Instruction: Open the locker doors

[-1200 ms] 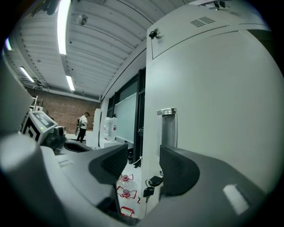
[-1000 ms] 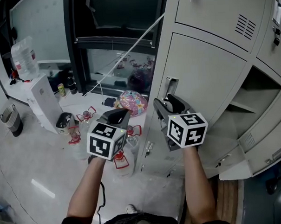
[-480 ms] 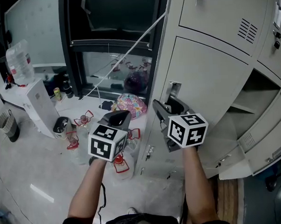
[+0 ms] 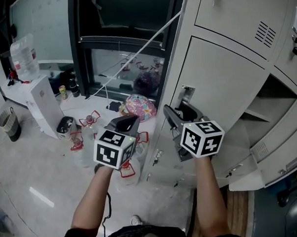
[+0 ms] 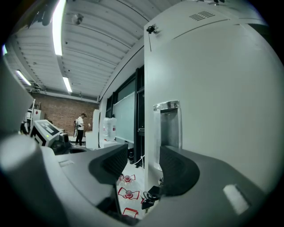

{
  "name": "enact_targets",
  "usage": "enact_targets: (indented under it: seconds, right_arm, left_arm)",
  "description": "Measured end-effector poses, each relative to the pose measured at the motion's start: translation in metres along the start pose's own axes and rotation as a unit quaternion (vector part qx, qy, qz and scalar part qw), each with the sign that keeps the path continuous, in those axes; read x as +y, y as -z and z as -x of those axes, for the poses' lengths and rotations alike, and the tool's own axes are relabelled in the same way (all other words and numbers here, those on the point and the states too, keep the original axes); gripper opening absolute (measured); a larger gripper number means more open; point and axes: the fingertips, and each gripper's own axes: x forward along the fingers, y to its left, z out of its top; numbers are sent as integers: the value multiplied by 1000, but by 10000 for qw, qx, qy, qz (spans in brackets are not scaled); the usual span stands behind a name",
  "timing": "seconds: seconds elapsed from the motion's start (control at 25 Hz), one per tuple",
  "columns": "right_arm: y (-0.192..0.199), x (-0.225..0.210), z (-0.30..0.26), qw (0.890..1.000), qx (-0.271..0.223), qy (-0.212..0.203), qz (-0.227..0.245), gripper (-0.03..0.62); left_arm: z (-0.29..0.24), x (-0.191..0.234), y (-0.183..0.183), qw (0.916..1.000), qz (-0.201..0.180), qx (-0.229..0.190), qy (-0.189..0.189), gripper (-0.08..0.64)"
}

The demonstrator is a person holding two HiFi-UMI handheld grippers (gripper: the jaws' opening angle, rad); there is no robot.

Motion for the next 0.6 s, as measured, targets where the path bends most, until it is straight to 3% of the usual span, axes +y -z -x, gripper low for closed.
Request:
enact_targets:
  seconds: [0.6]
  right_arm:
    - [6, 35, 58, 9965, 88, -831, 85, 204]
  left_arm:
    - [35, -57, -5, 9991, -71, 94, -402, -2]
